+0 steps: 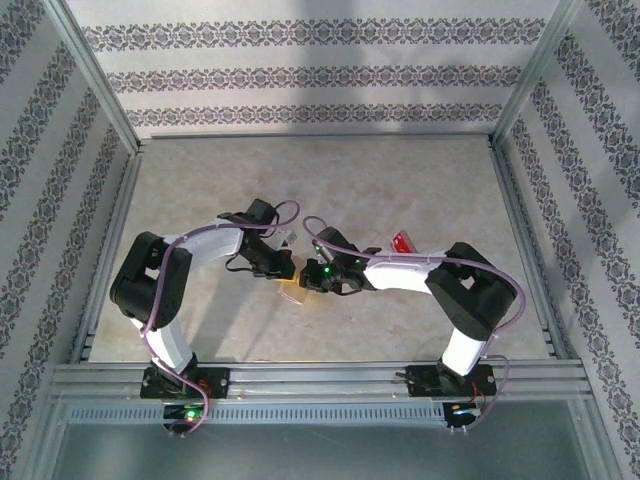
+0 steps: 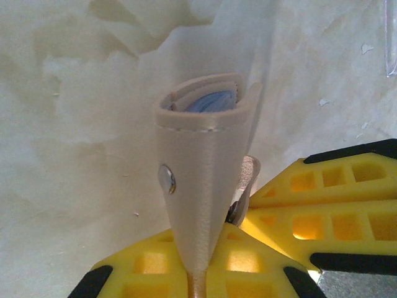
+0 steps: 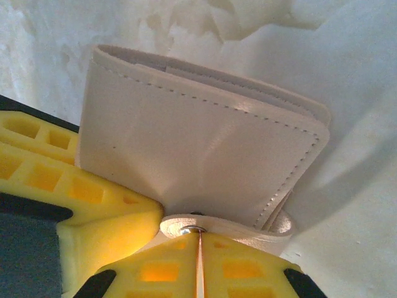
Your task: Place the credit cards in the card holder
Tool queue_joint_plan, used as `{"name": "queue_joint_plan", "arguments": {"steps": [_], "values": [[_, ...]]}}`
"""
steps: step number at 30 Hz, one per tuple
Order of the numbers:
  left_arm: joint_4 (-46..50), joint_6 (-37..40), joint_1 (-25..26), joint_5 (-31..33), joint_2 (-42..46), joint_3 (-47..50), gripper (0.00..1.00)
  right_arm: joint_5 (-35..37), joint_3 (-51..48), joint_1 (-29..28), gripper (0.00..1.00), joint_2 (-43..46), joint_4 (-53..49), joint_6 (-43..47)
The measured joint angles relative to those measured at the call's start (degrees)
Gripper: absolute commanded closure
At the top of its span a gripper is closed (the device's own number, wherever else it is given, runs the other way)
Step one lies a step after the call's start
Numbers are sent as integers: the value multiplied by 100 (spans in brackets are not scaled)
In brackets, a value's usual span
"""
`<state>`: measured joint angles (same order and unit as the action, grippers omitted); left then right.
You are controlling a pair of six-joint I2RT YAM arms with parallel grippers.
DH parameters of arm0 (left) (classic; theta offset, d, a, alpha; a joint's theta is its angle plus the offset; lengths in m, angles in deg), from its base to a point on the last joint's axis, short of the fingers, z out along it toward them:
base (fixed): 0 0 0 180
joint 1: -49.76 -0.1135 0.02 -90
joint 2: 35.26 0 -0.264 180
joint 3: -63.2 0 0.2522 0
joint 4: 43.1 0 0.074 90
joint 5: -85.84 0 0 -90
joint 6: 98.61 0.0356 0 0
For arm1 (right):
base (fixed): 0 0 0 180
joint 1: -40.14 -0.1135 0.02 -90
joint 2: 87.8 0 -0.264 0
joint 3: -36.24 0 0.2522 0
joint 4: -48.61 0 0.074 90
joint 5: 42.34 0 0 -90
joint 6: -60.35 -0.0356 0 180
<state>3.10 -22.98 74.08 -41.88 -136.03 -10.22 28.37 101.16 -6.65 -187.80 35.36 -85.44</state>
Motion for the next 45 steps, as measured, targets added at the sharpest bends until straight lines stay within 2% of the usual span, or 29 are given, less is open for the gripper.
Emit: {"name": "queue_joint_plan", "arguments": {"steps": [11, 12, 14, 16, 18, 21, 25, 27, 28, 29, 31, 34, 38, 41, 45], "values": [[-44, 37, 0, 44, 7, 42, 100, -1252, 568, 503, 91, -546, -566, -44], [-50, 37, 0, 46, 7, 46, 98, -1327, 623, 527, 91, -584, -636, -37], [-55, 48, 0, 61, 9, 46, 72, -1447, 732, 570, 90, -627, -796, -28], [-61, 66, 17, 140, 9, 55, 54, -1414, 752, 575, 86, -586, -839, 37], [-37, 70, 31, 310, 7, 83, 47, -1231, 748, 568, 77, -476, -1023, 170], [-31, 116, 28, 439, 13, 81, 39, -763, 737, 645, 60, 146, -1504, 573], [48, 393, -177, 804, 127, 37, 17, 66, 730, 970, 45, 1700, -1912, 1360], [68, 605, -391, 1025, 315, -20, 7, 481, 612, 1276, 29, 2378, -1895, 1705], [66, 706, -522, 1141, 433, -52, 4, 728, 466, 1462, 18, 2723, -1869, 1867], [42, 841, -695, 1257, 575, -83, 0, 951, 282, 1631, 2, 3010, -1821, 2033], [-138, 1038, -1049, 1410, 835, -74, 0, 1427, -166, 1952, 2, 3519, -1716, 2428], [-927, 1292, -1722, 1550, 1266, 278, 0, 2050, -940, 2380, 1, 4129, -1478, 3029], [-2487, 1397, -2605, 1550, 1703, 1270, 0, 2474, -1853, 2949, 2, 4686, -804, 3823], [-3877, 1408, -2857, 1550, 1801, 2127, 1, 2605, -2398, 3254, 2, 4892, -83, 4315], [-5160, 1460, -2846, 1574, 1770, 2872, 0, 2610, -2824, 3626, 2, 4747, 798, 4728]]}}
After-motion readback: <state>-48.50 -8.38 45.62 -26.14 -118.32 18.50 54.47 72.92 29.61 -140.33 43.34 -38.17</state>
